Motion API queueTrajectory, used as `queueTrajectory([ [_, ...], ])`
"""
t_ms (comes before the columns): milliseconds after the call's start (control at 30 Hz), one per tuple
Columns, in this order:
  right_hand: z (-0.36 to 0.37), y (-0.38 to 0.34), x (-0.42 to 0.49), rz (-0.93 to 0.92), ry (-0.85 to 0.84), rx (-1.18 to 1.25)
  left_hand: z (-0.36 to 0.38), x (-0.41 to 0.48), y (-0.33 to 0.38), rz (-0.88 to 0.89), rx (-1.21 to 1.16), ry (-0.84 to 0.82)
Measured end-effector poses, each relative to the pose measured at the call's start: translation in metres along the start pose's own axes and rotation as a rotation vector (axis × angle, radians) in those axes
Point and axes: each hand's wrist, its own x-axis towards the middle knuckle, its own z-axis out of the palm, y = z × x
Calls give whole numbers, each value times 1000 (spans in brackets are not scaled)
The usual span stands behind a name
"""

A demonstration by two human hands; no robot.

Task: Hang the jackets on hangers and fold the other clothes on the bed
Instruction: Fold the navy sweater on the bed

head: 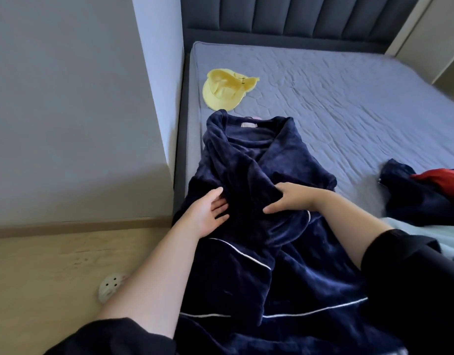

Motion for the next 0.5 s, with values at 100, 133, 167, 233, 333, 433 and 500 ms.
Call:
queueTrajectory([
  [100,2,-7,-1,-102,192,-561,9,-6,-15,36,345,144],
  [133,1,-11,-4,-132,235,-531,9,-6,-18,52,353,140],
  [167,-1,-15,-8,-147,273,-457,9,-6,-21,60,328,110],
  [233,-8,-21,-16,-134,375,-370,10,-8,-19,48,233,40],
  [333,-24,-18,-31,-21,293,-167,16,-12,-17,-35,-13,-53],
  [433,-31,-5,-41,53,-41,-61,27,-16,-23,-103,-116,-74],
  [500,-27,8,-40,58,-82,-391,34,-17,-29,-108,-110,-45],
])
